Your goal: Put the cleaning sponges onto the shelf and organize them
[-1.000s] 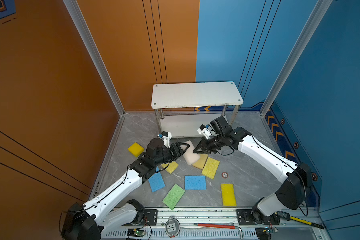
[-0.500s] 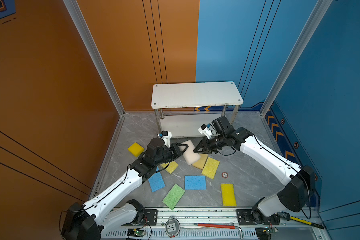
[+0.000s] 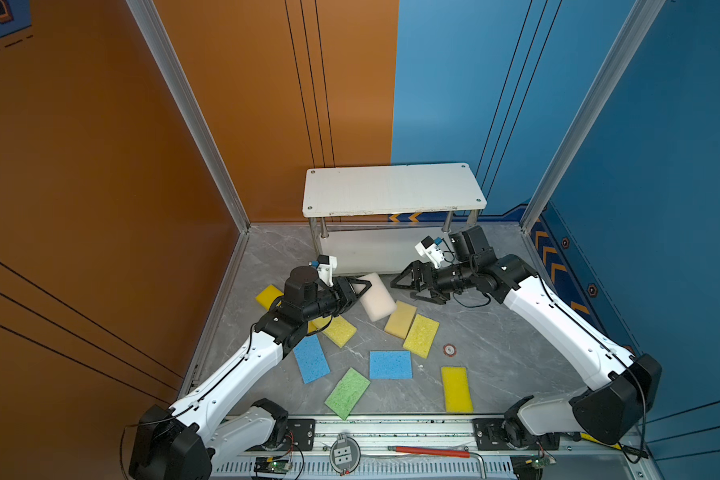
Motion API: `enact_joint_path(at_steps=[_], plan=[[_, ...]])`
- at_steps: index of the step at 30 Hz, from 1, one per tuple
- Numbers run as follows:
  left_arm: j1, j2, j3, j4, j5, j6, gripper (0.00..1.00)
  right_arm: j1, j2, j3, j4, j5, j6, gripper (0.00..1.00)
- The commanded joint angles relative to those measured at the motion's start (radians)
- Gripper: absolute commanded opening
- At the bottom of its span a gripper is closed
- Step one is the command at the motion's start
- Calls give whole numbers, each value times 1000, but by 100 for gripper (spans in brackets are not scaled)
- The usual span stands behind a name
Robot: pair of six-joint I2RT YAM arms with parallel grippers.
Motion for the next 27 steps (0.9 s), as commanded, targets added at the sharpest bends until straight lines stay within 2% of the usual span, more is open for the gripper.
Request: enact_joint_path(at_steps=[1, 5, 9, 15, 22, 27], plan=[[23, 14, 75, 58, 161, -46, 29, -6, -30, -44, 65, -81, 25, 99], [35, 32, 122, 86, 231, -87, 29, 4, -37, -73, 224, -134, 128, 97], [47, 35, 136, 109, 249, -115, 29, 24, -23, -71, 322, -153, 198, 93], [54, 36, 138, 128, 256, -127, 29, 62, -8, -62, 333, -144, 211, 84], [65, 20, 124, 129, 257, -127, 29, 77, -21, -66, 339, -137, 225, 68], [69, 14, 124, 128, 264, -130, 29, 77, -42, -89, 340, -126, 229, 61]])
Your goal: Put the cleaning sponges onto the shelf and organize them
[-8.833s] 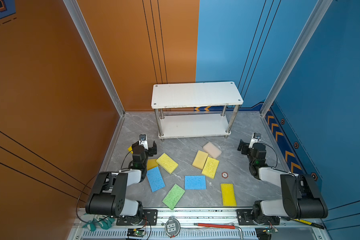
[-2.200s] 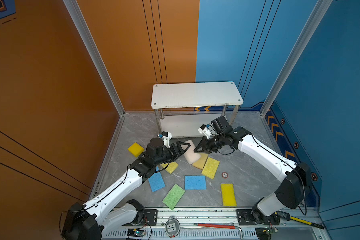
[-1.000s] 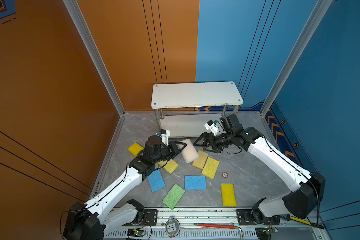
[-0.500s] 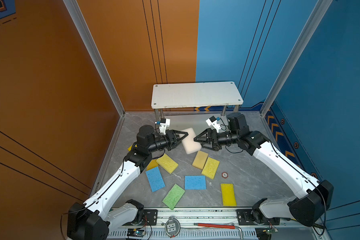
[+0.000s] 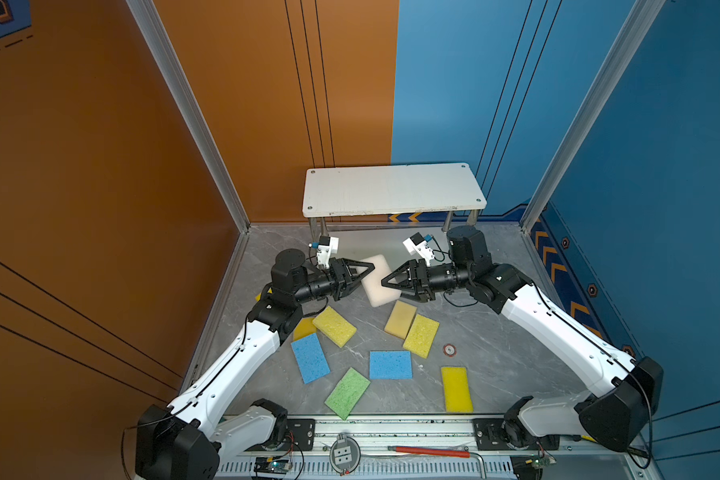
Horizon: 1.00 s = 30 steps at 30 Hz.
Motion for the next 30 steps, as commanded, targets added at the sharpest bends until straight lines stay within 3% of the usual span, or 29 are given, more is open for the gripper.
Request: enact_joint_path(at_steps=[1, 9, 14, 18, 23, 27, 30], plan=[[7, -22, 9, 32, 34, -4, 28, 5, -28, -24, 22, 6, 7, 60], [10, -46, -8, 33, 27, -12, 29, 18, -38, -39, 37, 27, 23, 47], [20, -65, -27, 33, 26, -17, 29, 26, -43, -37, 39, 48, 26, 32], [41, -92, -40, 32, 23, -26, 35, 28, -38, -20, 38, 60, 29, 23], [86, -136, -26, -23, 19, -7, 66, 35, -26, 23, 38, 78, 36, 23], [121, -215, 47, -213, -58, 115, 98, 36, -6, 88, 37, 136, 39, 23], [135, -317, 117, -476, -248, 247, 98, 38, 38, 170, 40, 194, 37, 24]])
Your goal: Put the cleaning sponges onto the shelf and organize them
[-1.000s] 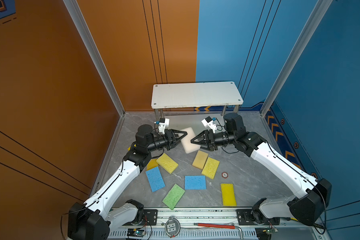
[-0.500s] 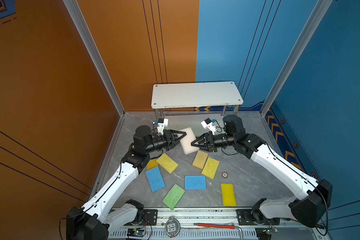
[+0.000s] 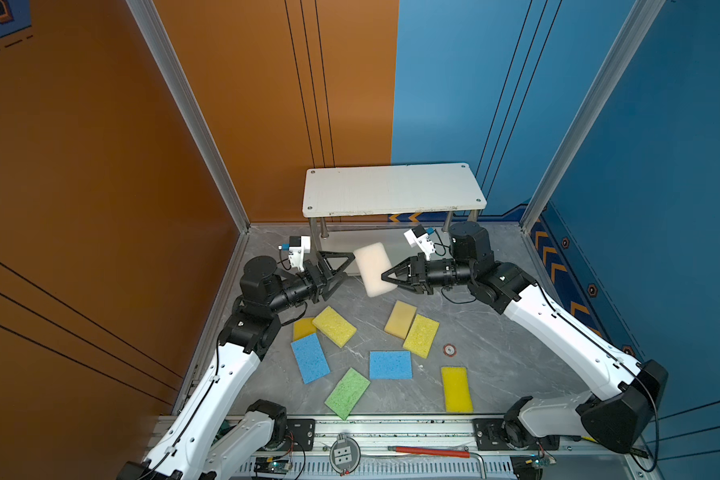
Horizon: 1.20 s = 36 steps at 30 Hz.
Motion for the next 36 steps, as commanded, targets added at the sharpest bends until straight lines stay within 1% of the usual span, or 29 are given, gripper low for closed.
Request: enact_joint_path(at_steps=[1, 4, 7, 12, 17, 22, 24, 28, 36], plan=[[12, -134, 108, -291, -242, 173, 98, 8, 51, 109, 18, 99, -3, 24], [12, -260, 106, -392, -412, 178, 98, 11, 127, 218, 31, 149, -5, 24], [13, -328, 110, -478, -461, 173, 98, 14, 235, 361, 30, 183, -16, 24], [12, -363, 140, -584, -476, 195, 98, 34, 441, 626, 27, 220, -26, 24], [13, -345, 151, -612, -440, 201, 98, 61, 663, 914, -21, 242, -45, 24], [16, -340, 166, -644, -409, 206, 98, 74, 835, 1098, -28, 273, -32, 24], [17, -343, 169, -663, -404, 213, 98, 73, 871, 1130, -28, 293, -29, 24], [19, -348, 147, -674, -389, 207, 98, 67, 890, 1132, -27, 340, -49, 24], [22, -334, 151, -673, -393, 225, 98, 57, 905, 1137, 11, 369, -11, 24]])
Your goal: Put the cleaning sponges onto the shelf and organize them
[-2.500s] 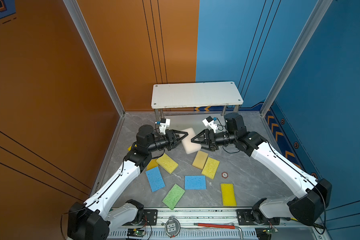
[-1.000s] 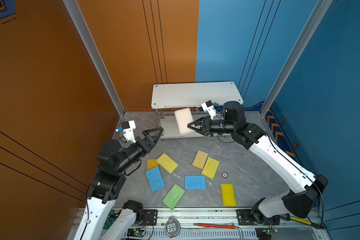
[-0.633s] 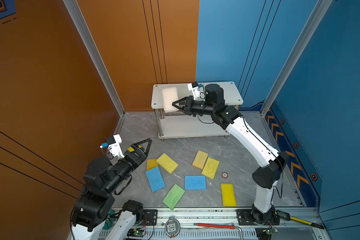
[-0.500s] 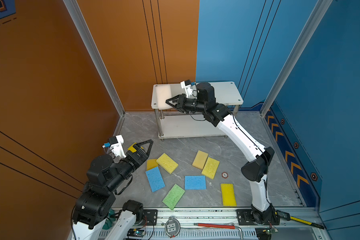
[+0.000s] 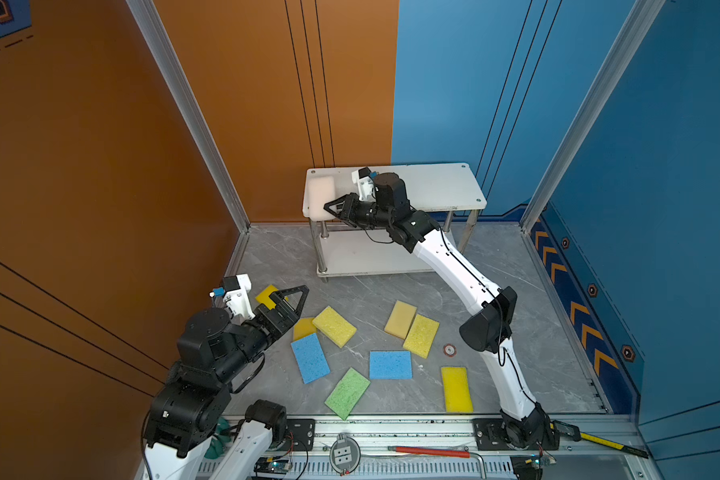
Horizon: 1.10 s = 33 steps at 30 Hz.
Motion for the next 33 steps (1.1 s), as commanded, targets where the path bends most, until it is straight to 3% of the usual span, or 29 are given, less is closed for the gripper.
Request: enact_joint_path(at_steps=[1, 5, 10, 18, 25, 33], plan=[[12, 12, 9, -13, 11, 34, 98, -10, -1, 26, 39, 34, 21, 24], [12, 56, 10, 72, -3, 28, 98, -5, -16, 25, 57, 16, 60, 24], [37, 176, 9, 338, 26, -46, 99, -2, -57, 7, 57, -32, 106, 24], [160, 397, 27, 776, 110, -268, 97, -5, -119, -18, 57, -100, 189, 24], [185, 523, 96, 874, 177, -311, 92, 5, -135, -29, 60, -138, 244, 24], [187, 556, 90, 944, 232, -356, 82, 22, -130, -31, 59, -148, 257, 24]])
